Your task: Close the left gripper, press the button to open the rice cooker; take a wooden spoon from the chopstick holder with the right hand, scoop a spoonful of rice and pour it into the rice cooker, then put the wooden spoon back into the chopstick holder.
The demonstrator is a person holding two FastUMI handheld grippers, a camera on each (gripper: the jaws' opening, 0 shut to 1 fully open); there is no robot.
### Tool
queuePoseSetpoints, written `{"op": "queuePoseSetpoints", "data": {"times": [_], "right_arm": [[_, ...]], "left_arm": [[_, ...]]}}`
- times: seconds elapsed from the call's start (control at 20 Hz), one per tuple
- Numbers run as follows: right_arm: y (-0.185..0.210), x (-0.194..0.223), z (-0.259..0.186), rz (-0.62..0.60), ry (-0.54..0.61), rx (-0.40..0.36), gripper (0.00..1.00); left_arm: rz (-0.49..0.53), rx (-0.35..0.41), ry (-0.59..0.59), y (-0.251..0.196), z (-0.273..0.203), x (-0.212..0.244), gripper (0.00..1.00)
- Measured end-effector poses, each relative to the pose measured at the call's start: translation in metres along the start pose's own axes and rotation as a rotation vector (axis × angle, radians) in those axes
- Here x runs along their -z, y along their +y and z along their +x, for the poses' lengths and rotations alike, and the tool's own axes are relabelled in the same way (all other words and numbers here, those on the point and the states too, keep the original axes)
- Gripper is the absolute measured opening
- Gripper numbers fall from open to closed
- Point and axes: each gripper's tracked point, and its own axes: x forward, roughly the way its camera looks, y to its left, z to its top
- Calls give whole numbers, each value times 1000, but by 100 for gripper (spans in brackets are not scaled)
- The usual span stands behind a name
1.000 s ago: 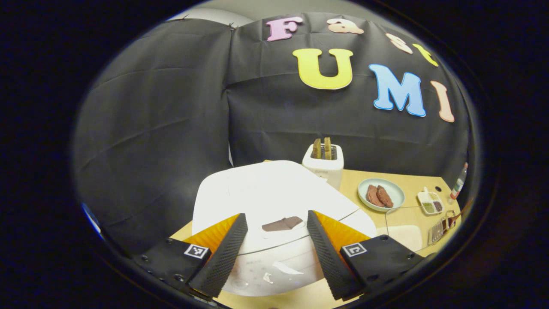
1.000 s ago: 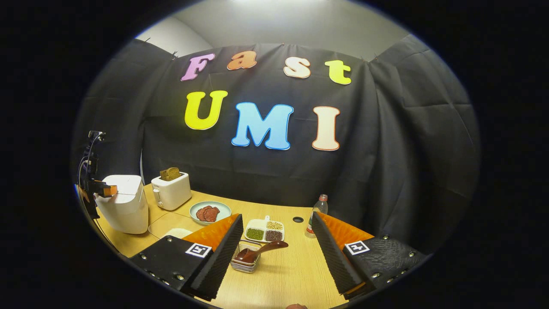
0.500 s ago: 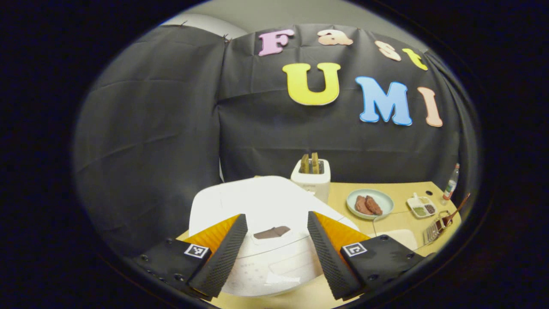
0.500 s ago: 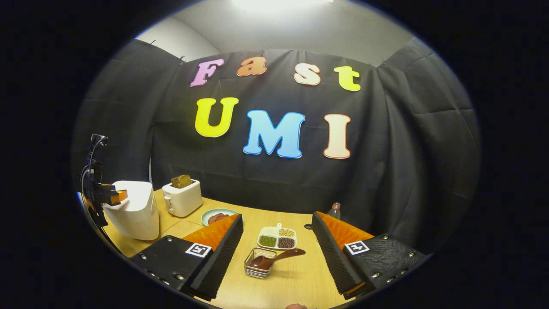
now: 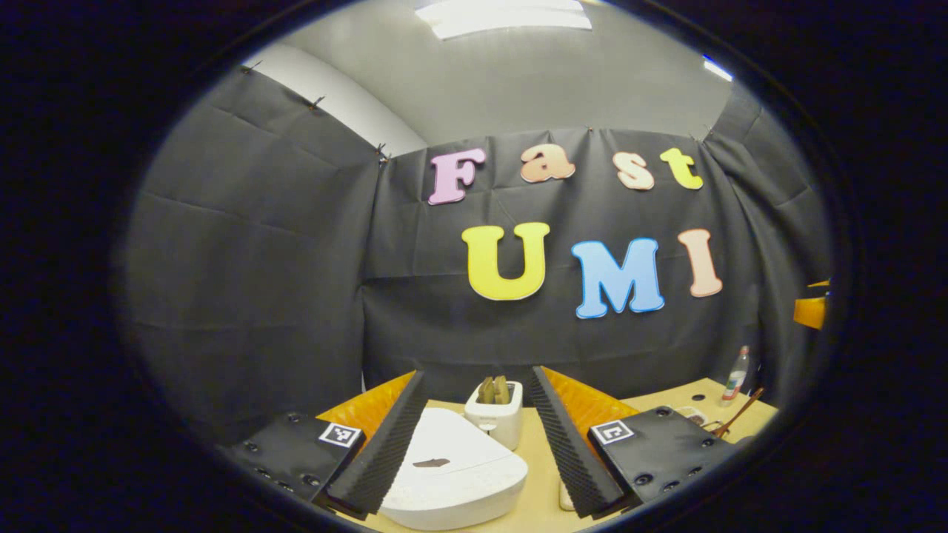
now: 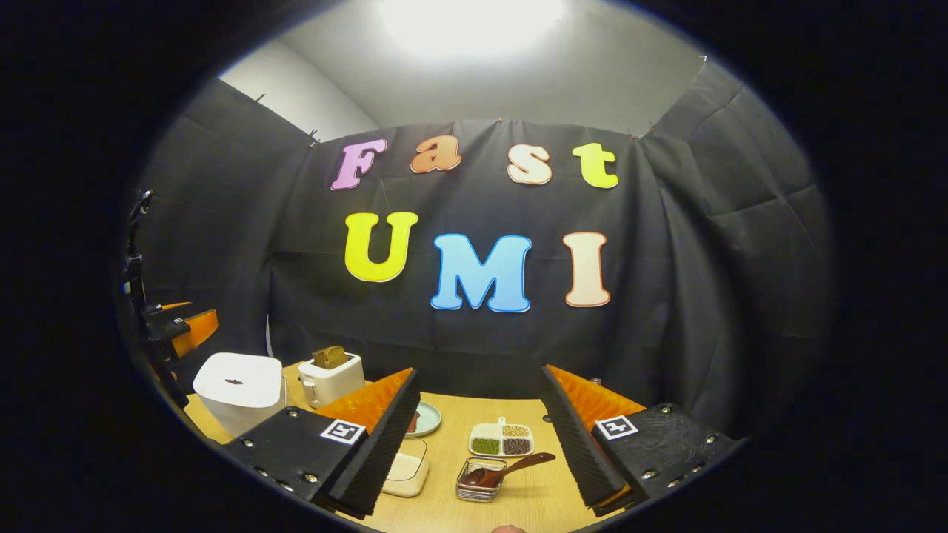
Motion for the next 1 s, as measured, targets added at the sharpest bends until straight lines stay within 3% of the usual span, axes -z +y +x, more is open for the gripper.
{"op": "queuePoseSetpoints", "data": {"times": [0.3, 1.0], "right_arm": [[11, 4, -5, 25, -5, 19, 98], [4, -4, -7, 2, -23, 37, 98]], "left_arm": [[-3, 84, -76, -21, -30, -29, 97], [2, 88, -80, -18, -33, -38, 99]]}}
